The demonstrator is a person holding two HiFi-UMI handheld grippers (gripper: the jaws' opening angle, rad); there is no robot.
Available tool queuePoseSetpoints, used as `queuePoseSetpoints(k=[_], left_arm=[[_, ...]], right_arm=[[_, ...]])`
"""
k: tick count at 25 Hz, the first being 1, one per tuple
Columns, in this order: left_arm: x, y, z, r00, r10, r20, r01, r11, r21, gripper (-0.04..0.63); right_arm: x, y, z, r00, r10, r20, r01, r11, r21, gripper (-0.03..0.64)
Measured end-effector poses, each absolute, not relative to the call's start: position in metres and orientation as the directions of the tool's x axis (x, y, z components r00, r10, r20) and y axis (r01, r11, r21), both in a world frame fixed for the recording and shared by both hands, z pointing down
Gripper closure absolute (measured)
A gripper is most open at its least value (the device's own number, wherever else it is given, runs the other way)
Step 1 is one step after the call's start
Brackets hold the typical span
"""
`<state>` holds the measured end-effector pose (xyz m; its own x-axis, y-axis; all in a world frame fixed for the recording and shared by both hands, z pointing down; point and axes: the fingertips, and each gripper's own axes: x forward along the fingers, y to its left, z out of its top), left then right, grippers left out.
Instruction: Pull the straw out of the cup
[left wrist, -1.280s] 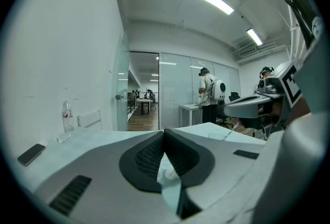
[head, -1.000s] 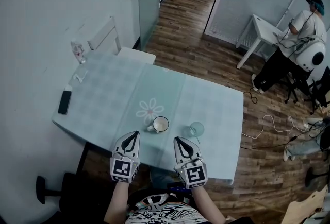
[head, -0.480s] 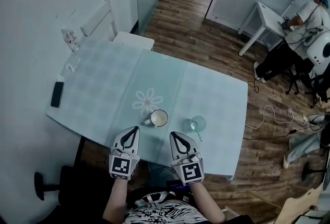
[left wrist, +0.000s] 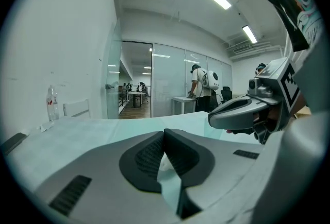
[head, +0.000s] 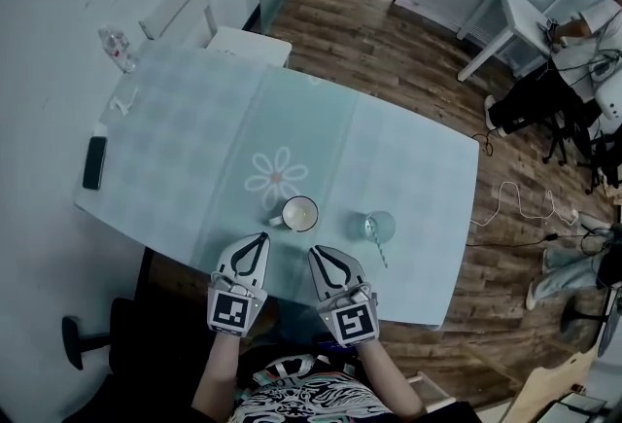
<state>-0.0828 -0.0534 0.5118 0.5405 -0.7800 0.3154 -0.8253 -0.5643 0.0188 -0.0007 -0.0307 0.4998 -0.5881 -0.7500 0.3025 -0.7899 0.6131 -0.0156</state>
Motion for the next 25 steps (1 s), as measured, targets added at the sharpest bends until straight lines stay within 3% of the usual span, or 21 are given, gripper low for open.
queuePoseSetpoints(k=[8,25], left_arm=[[-0.074,-0.052,0.525,0.586,-0.732,0.347,-0.791,-0.611,0.046,0.586],[-0.065,-0.059,0.543,0.636,-0.679,0.367,-0.748,-0.659,0.074,0.586]], right_arm=[[-0.018,-0.033,0.519,-0.626,-0.696,0.351,-0.742,0.67,0.006,0.54],[-0.036,-0.047,0.538,-0.645,-0.644,0.411,-0.64,0.749,0.171,0.511]])
